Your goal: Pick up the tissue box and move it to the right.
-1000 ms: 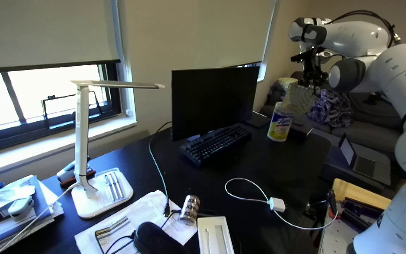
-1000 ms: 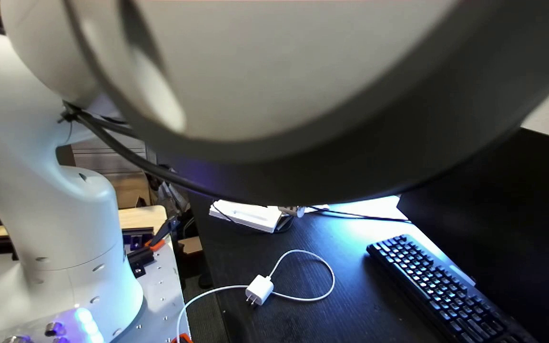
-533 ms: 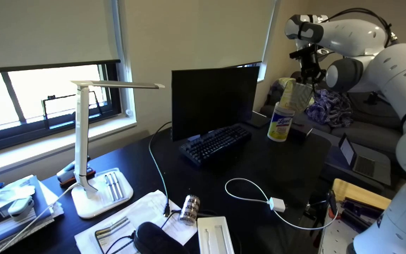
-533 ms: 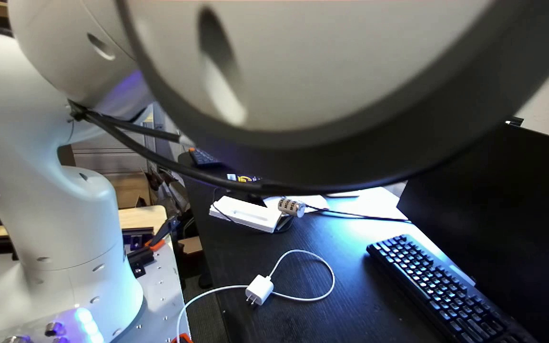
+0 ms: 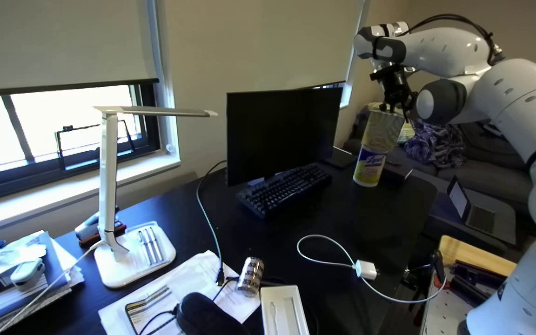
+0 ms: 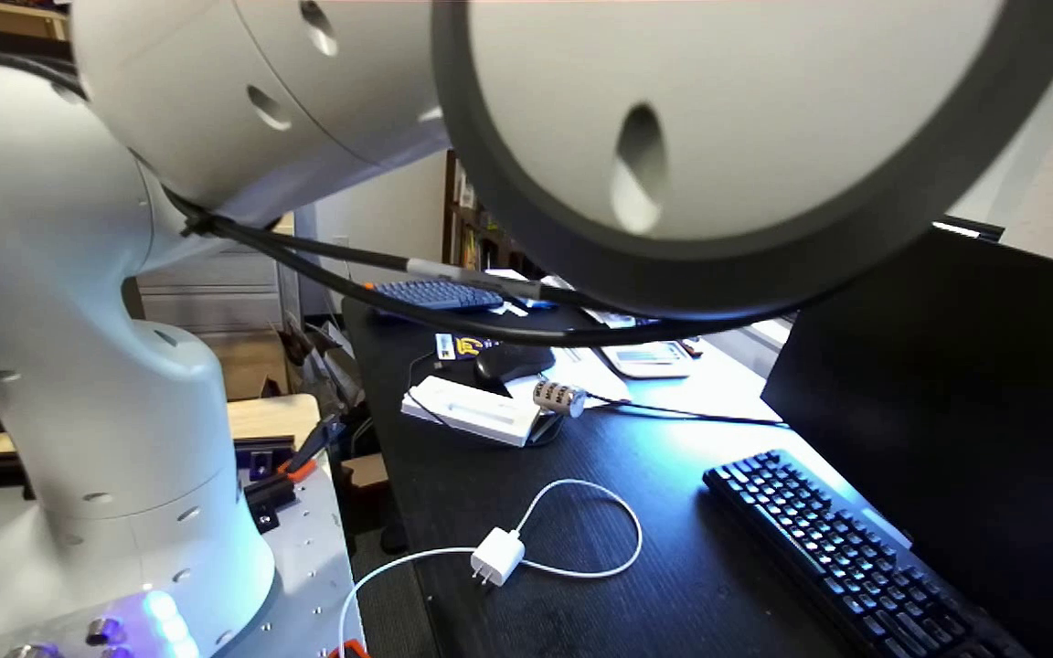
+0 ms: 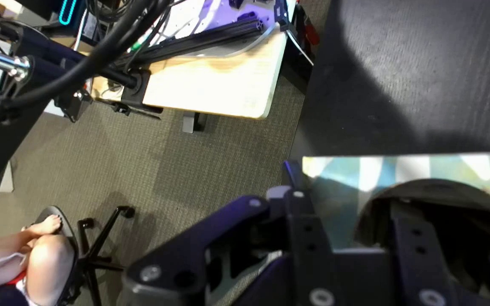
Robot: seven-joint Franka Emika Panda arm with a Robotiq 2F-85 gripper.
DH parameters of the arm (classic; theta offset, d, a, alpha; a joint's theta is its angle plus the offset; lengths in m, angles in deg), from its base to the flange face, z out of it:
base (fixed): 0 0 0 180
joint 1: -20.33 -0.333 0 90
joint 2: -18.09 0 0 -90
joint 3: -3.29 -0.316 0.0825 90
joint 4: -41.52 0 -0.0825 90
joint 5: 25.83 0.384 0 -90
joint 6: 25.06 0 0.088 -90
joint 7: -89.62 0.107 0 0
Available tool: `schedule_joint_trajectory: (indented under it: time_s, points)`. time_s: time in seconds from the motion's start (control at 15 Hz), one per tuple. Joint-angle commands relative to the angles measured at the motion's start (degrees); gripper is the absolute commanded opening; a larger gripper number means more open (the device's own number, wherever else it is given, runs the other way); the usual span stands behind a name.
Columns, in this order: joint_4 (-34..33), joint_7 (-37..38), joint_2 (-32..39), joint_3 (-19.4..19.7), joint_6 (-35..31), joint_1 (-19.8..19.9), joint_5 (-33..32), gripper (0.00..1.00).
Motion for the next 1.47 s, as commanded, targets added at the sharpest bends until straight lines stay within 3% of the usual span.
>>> schedule_joint_trajectory:
  time_s: [0.0, 0.2, 0.27, 0.6, 1.4]
  points:
    - [-0.8, -6.9, 0.8, 2.0, -0.7, -2.8, -3.9, 0.03]
    - [-0.2, -11.8, 1.0, 3.2, -1.1, -4.2, -6.5, 0.03]
    - [-0.5, -7.1, 0.8, 2.4, -0.7, -3.7, -4.1, 0.04]
    - [-0.5, -9.5, 1.0, 3.1, -0.7, -4.1, -5.2, 0.03]
    - [-0.8, -13.5, 9.8, 9.3, -25.2, -17.4, -17.9, 0.03]
